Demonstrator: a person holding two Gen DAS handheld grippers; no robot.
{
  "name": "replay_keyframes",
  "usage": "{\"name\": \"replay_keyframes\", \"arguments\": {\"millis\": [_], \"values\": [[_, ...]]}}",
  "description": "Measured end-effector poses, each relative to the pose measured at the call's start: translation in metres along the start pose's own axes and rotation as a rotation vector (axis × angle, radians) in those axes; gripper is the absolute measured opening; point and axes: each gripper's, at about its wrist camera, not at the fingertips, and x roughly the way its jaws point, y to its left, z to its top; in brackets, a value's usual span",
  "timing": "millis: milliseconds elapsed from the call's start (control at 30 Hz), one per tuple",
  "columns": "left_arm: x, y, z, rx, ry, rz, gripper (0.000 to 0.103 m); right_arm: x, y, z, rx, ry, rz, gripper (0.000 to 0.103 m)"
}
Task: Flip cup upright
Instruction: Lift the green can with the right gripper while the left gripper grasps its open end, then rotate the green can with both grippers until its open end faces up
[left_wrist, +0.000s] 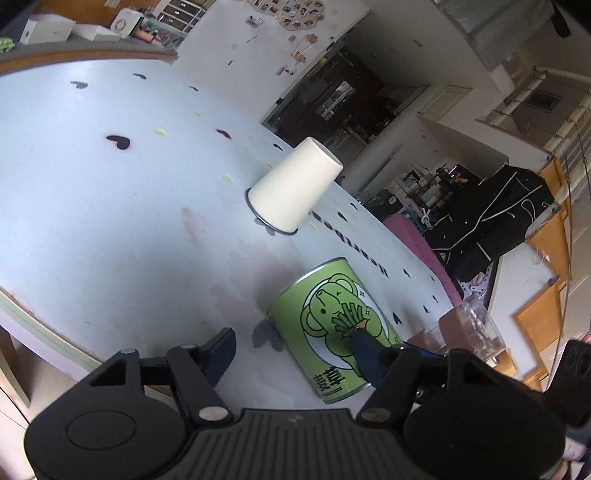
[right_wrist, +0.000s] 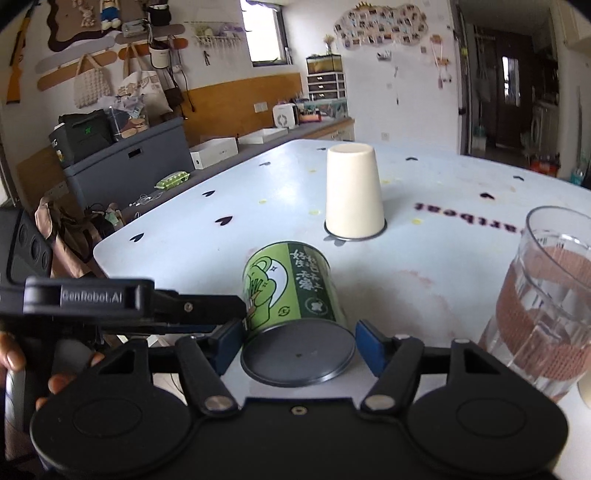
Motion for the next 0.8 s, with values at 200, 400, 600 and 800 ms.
{"name": "replay_keyframes", "arguments": {"millis": [200,400,600,800], "values": [[0.006,0.006,0.007,-0.069,0.029,-0.072,0.068,-0.004,0.007,-0.006,-0.039,-0.023,0.023,0.069],[0.008,0.005,0.017,-0.062,0.044,-0.061,0.070,-0.009,0.011,-0.009,-0.016,-0.023,0.114,0.069],[0.016,0.000,0.026,-0.027,0.075,-0.027,0.070,0.001,0.010,-0.013,0.068,0.028,0.218,0.069],[0.021,-0.002,0.027,-0.013,0.105,-0.017,0.071,0.007,-0.009,-0.015,0.245,0.040,0.283,0.069]]}}
